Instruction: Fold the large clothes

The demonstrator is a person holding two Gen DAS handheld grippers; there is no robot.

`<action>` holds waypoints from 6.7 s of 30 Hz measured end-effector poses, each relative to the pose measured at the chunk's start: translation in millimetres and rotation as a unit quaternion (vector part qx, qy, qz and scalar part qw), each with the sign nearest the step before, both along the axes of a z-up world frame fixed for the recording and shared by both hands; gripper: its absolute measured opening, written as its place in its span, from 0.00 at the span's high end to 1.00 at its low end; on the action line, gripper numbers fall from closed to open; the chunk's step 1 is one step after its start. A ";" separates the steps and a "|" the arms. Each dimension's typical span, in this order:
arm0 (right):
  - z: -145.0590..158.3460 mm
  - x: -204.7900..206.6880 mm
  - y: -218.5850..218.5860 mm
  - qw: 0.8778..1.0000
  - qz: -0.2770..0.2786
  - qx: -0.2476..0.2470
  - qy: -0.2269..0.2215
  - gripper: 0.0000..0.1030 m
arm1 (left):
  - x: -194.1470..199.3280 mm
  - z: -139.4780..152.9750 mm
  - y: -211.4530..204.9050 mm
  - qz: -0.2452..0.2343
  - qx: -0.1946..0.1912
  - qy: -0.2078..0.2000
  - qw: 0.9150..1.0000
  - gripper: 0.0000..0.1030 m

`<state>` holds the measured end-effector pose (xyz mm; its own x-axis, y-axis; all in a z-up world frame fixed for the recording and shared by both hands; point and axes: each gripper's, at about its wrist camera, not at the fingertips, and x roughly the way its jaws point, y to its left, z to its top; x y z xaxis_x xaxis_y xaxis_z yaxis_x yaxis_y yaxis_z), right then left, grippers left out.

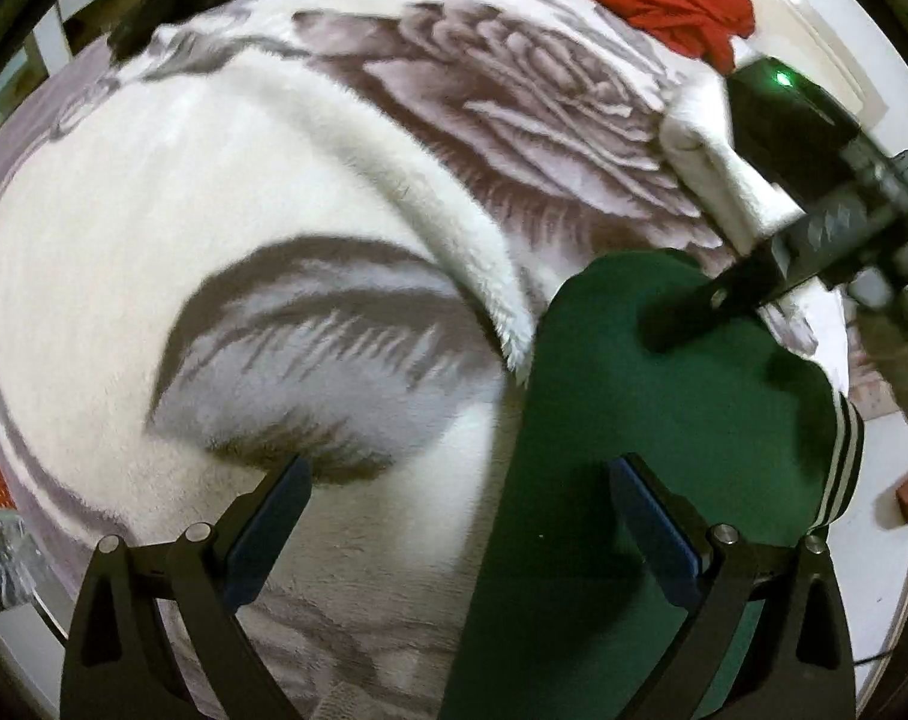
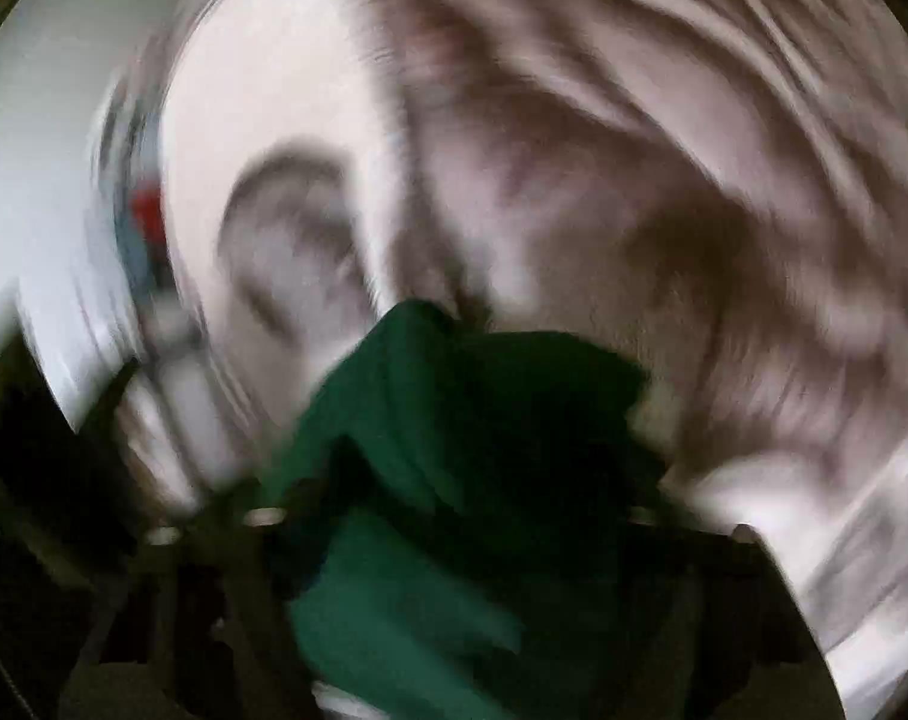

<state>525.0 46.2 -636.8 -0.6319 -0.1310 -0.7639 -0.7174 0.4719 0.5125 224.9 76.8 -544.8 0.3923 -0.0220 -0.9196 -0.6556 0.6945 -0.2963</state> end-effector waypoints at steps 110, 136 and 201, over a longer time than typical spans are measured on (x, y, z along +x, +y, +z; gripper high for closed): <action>74.2 -8.3 -468.2 0.873 -0.460 0.038 -0.157 0.37 | 23.9 5.1 -104.3 -0.130 0.092 0.061 0.985 0.00; 51.4 8.5 -479.2 0.911 -0.373 0.071 -0.160 0.11 | 16.3 -18.8 -46.5 -0.132 -0.088 -0.025 0.987 0.00; 108.7 -0.5 -445.2 0.815 -0.492 0.295 0.086 0.51 | 139.0 58.4 -35.1 -0.259 -0.232 -0.212 0.914 0.04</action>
<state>524.5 -399.0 -528.1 -0.3139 0.8609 -0.4003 -0.0348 0.4109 0.9110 363.9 41.7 -486.4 0.5370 -0.6539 -0.5330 -0.0333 0.6149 -0.7879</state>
